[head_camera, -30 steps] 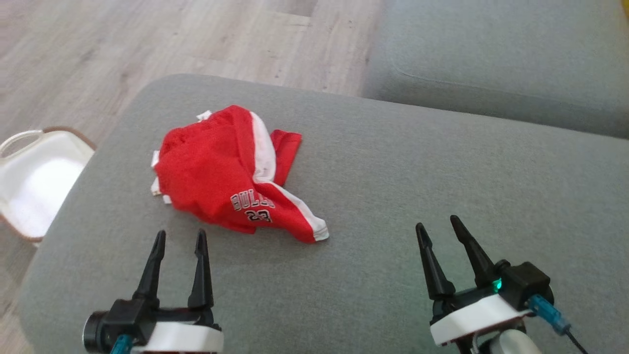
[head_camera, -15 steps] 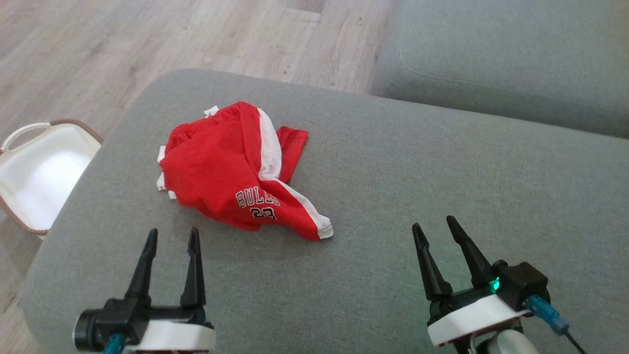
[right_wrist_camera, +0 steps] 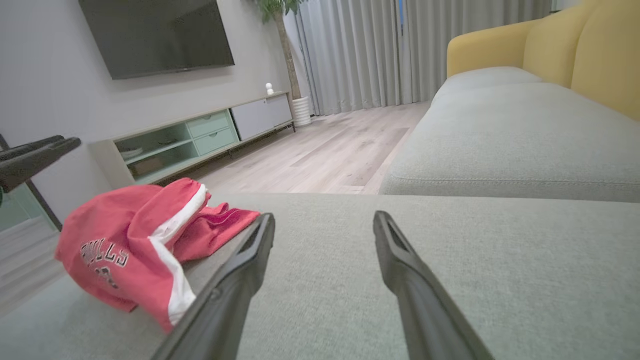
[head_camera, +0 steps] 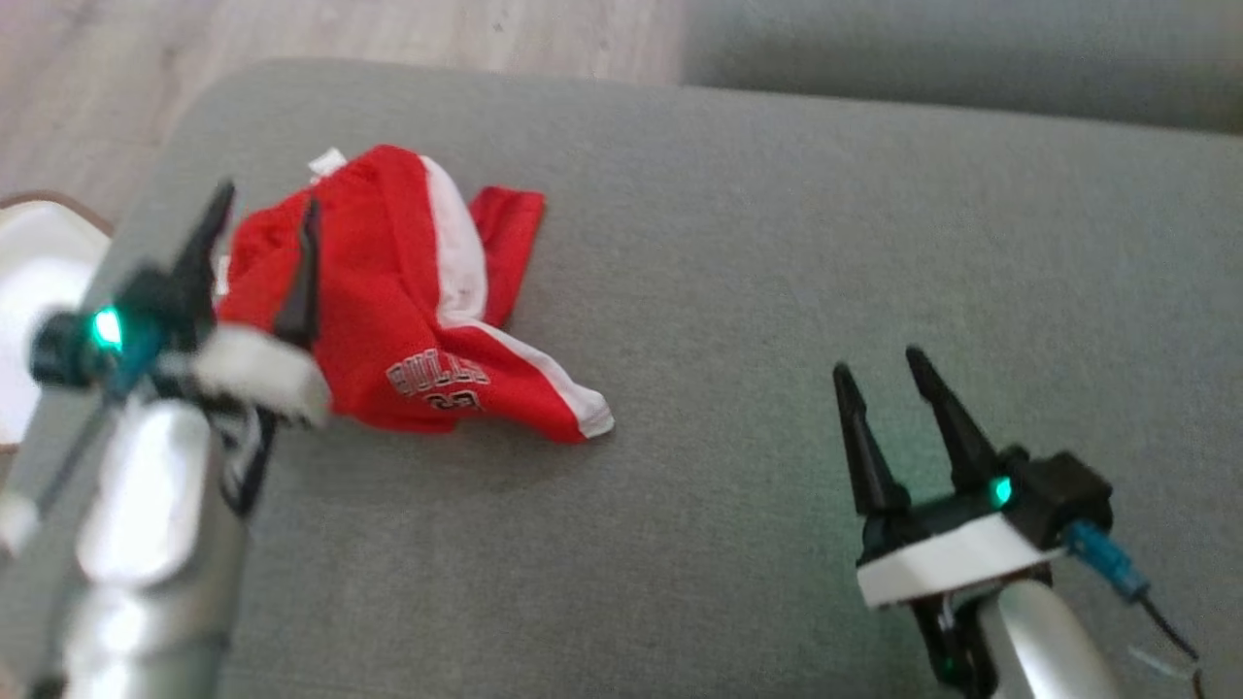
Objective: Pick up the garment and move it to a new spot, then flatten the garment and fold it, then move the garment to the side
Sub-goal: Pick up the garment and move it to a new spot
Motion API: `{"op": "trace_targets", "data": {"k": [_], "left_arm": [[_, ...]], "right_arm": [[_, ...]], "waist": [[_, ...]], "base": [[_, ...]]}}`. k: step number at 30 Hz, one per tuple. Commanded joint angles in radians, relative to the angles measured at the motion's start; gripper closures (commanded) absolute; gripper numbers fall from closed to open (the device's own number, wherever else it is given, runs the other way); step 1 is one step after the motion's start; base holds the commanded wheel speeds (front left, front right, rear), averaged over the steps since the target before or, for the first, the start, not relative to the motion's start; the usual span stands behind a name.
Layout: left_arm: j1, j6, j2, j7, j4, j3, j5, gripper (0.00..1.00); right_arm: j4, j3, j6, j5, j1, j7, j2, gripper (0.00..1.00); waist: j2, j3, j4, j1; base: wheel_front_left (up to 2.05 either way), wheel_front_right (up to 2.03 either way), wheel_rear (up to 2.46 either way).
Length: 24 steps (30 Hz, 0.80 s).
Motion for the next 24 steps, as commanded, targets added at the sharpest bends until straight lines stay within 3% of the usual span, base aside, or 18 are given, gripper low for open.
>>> {"op": "trace_targets", "data": {"k": [1,9,16,17,18,19,24], "left_arm": [[-0.089,-0.003,0.053,0.039,0.006,0.013,0.005,0.0],[-0.25,-0.006,0.135,0.227,0.225,-0.129,-0.055,0.0],[-0.269,-0.006,0.184,0.245,0.331,-0.182,-0.12,0.0],[-0.271,-0.006,0.184,0.236,0.339,-0.183,-0.129,0.23],[-0.272,-0.006,0.185,0.226,0.346,-0.186,-0.135,0.73],[-0.273,-0.006,0.185,0.214,0.351,-0.19,-0.139,1.0],[-0.288,-0.005,0.181,0.142,0.358,-0.184,-0.158,1.0]], "right_arm": [[-0.041,0.017,-0.001,-0.004,-0.047,-0.011,-0.006,0.0],[-0.063,0.002,-0.001,0.012,-0.086,-0.011,-0.006,0.0],[-0.064,0.01,-0.001,0.028,-0.094,-0.011,-0.006,0.0],[-0.063,0.011,-0.001,0.029,-0.093,-0.011,-0.006,0.0],[-0.062,0.011,-0.001,0.03,-0.092,-0.011,-0.006,0.0],[-0.061,0.011,-0.001,0.03,-0.09,-0.011,-0.006,0.0],[-0.054,0.01,-0.001,0.027,-0.086,-0.011,-0.006,0.0]], "waist": [[0.0,0.052,-0.048,-0.0003],[0.0,0.117,-0.128,-0.0003],[0.0,0.127,-0.161,-0.0003],[0.0,0.125,-0.163,-0.0003],[0.0,0.122,-0.165,-0.0003],[0.0,0.119,-0.167,-0.0003],[0.0,0.098,-0.168,-0.0003]], "base": [[0.0,0.0,0.0],[0.0,0.0,0.0],[0.0,0.0,0.0],[0.0,0.0,0.0],[0.0,0.0,0.0],[0.0,0.0,0.0],[0.0,0.0,0.0]]}}
